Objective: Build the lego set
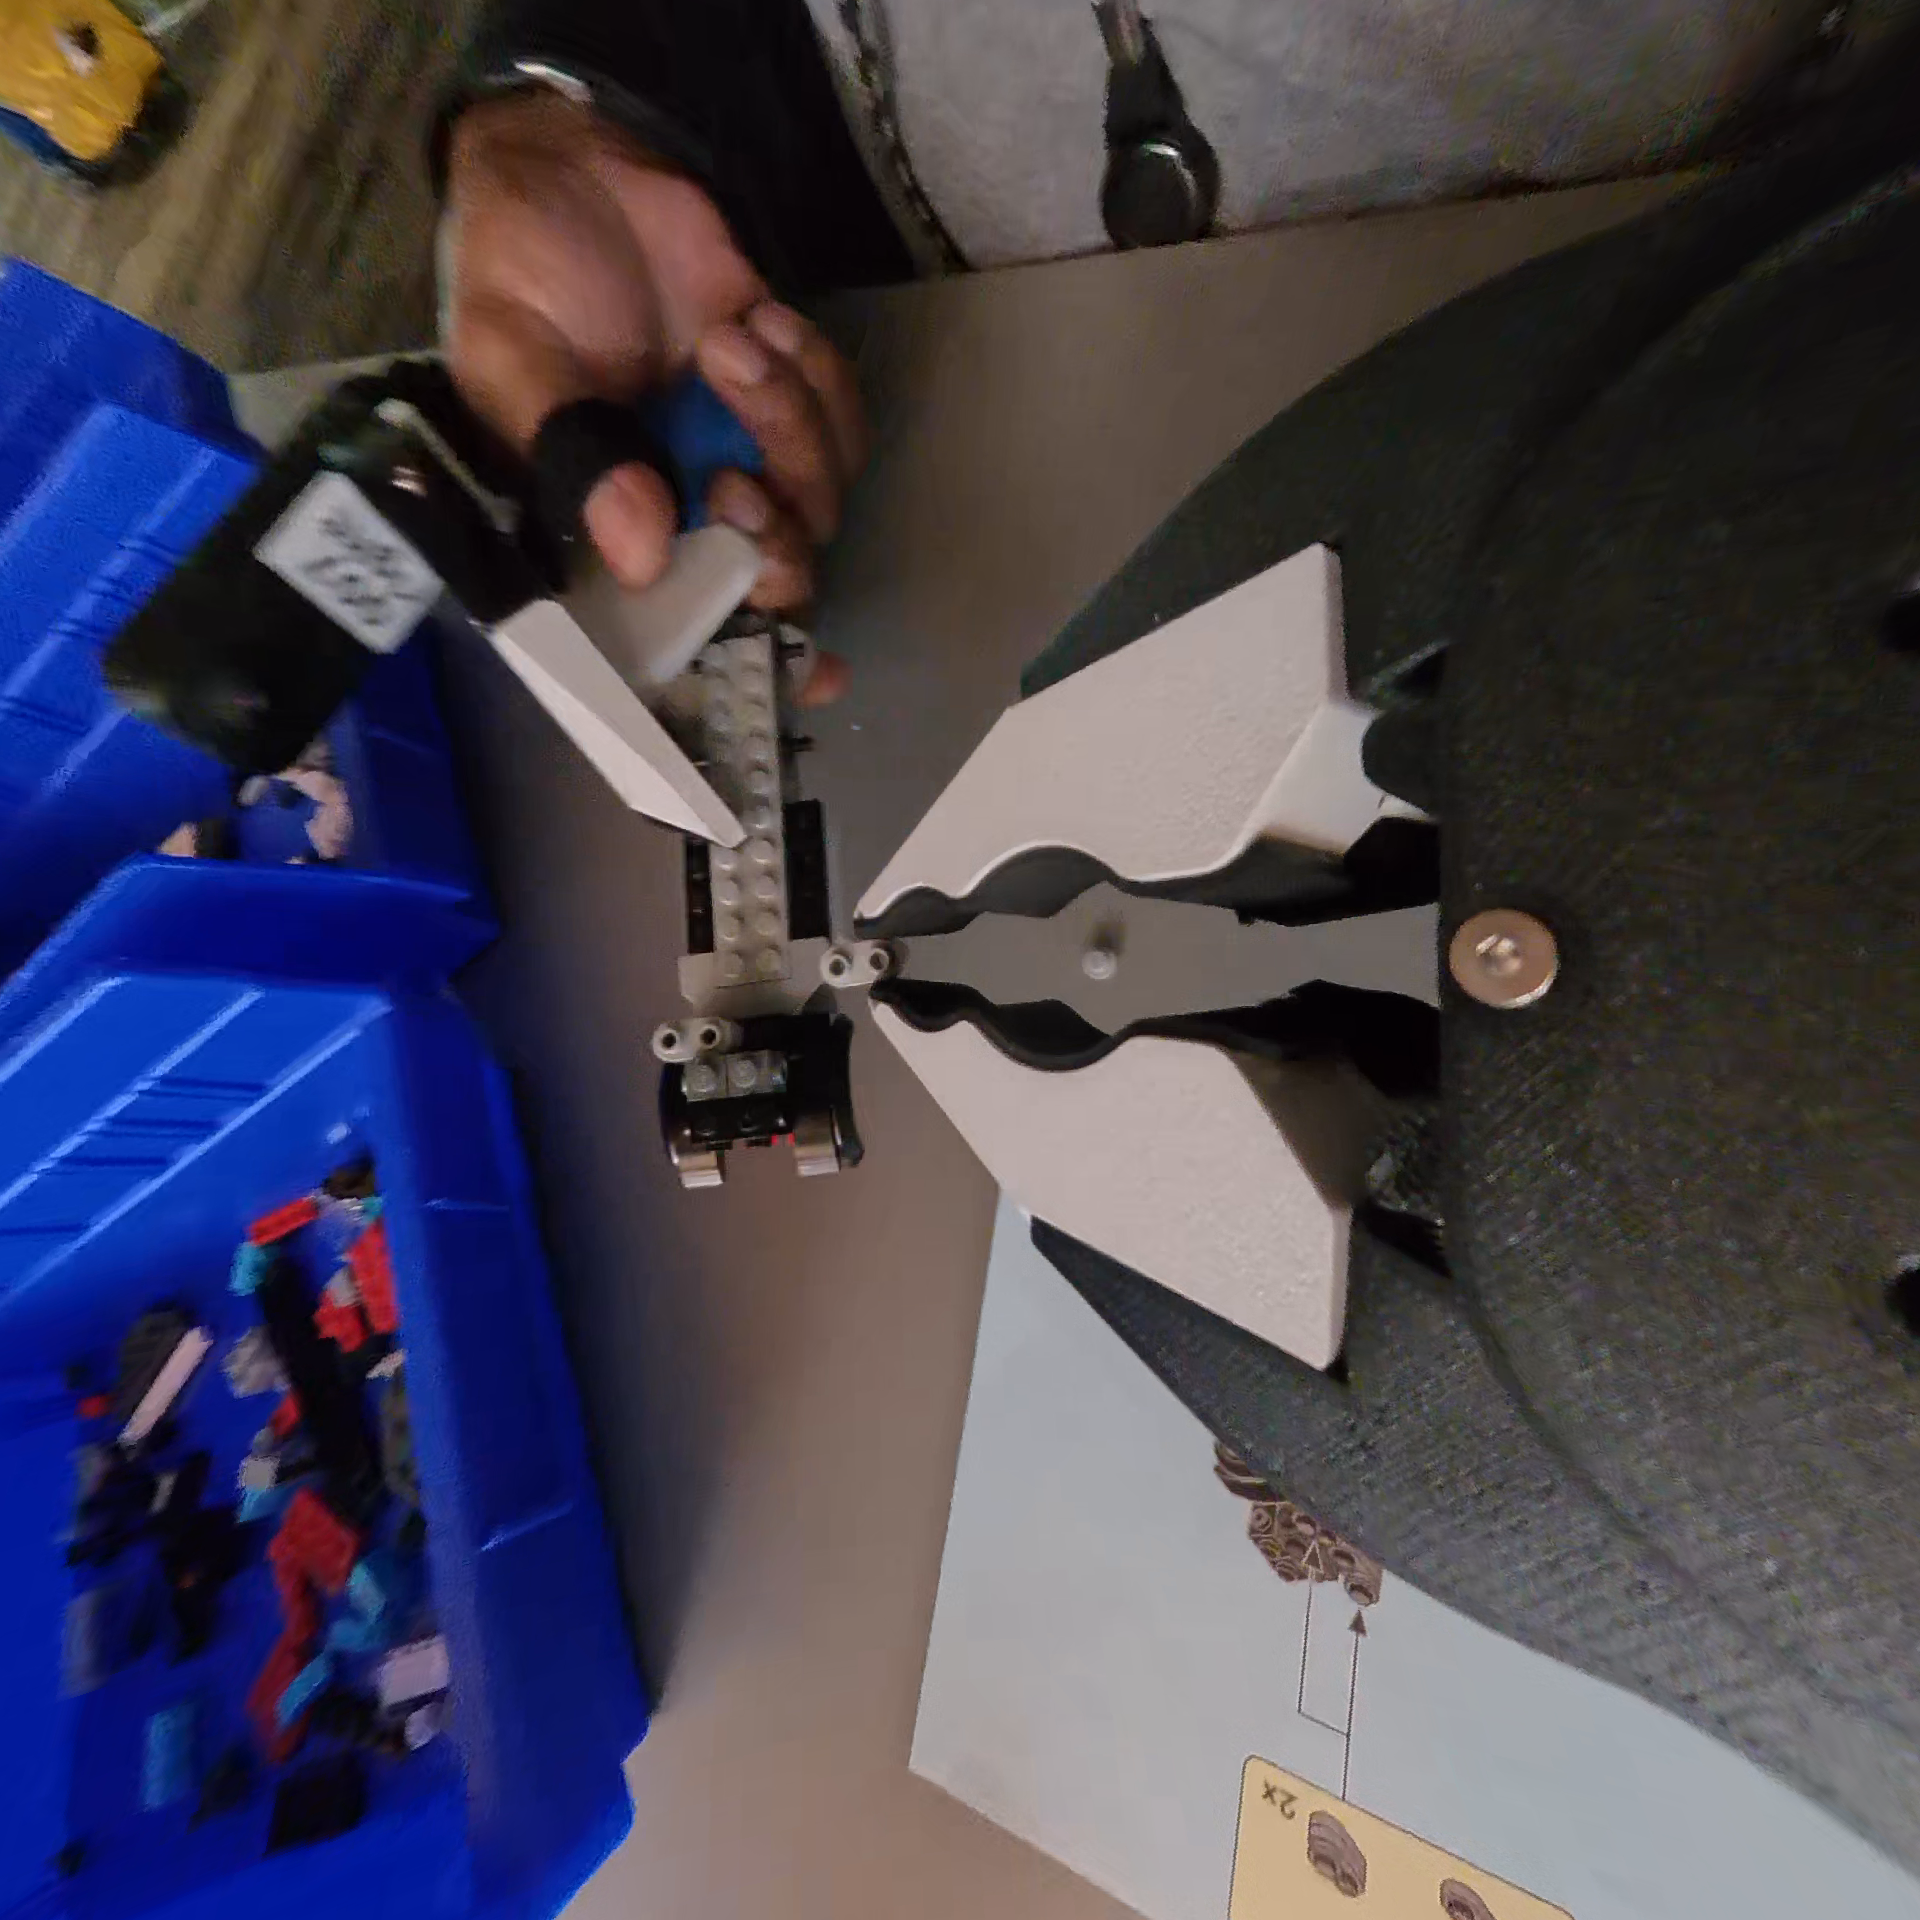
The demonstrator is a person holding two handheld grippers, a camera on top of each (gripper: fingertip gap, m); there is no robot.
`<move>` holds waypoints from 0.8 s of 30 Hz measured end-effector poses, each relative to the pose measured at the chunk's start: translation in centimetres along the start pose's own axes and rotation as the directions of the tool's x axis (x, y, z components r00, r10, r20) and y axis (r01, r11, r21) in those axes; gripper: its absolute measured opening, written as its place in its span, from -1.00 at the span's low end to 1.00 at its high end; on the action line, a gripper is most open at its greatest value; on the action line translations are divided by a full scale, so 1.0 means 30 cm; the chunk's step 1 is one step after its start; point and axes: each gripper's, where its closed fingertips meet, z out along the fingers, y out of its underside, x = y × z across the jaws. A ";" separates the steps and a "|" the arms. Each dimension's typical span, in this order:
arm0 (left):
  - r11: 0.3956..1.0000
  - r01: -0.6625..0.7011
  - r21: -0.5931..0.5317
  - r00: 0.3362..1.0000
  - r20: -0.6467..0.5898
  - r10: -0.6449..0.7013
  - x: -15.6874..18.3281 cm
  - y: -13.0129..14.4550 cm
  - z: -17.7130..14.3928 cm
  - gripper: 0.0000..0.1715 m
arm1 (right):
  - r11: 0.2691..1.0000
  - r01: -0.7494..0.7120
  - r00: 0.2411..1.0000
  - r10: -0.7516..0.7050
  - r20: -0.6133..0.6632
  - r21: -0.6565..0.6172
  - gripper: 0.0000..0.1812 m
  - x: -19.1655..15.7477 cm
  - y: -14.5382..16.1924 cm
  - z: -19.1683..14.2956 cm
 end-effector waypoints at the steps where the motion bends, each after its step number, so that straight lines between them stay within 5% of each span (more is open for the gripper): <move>1: 1.000 0.012 0.020 1.000 0.008 -0.013 0.000 -0.019 -0.005 -0.90 | 0.998 -0.053 0.998 0.052 0.018 0.041 -0.80 -0.002 -0.001 -0.001; 5: 0.999 0.027 0.020 0.998 0.051 -0.028 -0.008 -0.055 -0.010 -0.90 | 0.975 -0.178 0.984 0.173 0.043 0.137 -0.79 -0.002 0.030 -0.001; 11: 0.988 -0.018 -0.154 0.995 0.091 0.032 -0.021 -0.006 0.037 -0.90 | 0.937 -0.289 0.957 0.280 0.075 0.196 -0.79 -0.002 0.079 0.012; 24: 0.960 -0.076 -0.269 0.990 0.097 0.106 -0.016 -0.008 0.077 -0.90 | 0.916 -0.333 0.943 0.317 0.103 0.222 -0.79 -0.004 0.076 -0.001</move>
